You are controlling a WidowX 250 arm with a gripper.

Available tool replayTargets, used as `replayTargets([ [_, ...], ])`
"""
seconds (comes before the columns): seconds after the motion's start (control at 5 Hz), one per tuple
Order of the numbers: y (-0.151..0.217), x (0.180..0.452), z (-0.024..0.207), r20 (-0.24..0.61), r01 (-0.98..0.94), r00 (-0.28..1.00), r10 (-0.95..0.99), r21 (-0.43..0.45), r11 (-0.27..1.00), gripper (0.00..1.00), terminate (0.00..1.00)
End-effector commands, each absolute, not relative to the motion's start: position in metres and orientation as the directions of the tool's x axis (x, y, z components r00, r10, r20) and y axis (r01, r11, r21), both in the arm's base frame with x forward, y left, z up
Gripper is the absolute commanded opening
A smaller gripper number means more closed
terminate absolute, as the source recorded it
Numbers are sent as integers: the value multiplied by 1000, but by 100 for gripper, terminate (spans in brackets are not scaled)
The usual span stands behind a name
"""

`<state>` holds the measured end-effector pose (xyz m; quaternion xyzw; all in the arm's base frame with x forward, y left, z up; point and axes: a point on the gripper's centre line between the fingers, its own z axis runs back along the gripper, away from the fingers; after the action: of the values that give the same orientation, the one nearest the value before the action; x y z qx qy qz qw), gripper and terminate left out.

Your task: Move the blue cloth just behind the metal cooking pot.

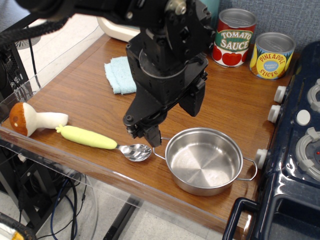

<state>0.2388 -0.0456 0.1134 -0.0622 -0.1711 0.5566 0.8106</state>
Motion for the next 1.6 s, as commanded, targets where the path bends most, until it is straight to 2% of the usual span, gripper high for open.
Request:
replayTargets([
  [0.0, -46, 239, 113, 208, -881, 322, 924, -291, 373, 100, 0],
  [0.2, -30, 256, 110, 185, -907, 281, 942, -268, 324, 100, 0],
  [0.6, 34, 316, 107, 143, -961, 73, 987, -253, 108, 100, 0],
  [1.0, 92, 373, 95, 162, -974, -118, 980, -213, -82, 100, 0],
  [1.4, 117, 401, 67, 206, -975, -186, 961, -161, -154, 100, 0],
])
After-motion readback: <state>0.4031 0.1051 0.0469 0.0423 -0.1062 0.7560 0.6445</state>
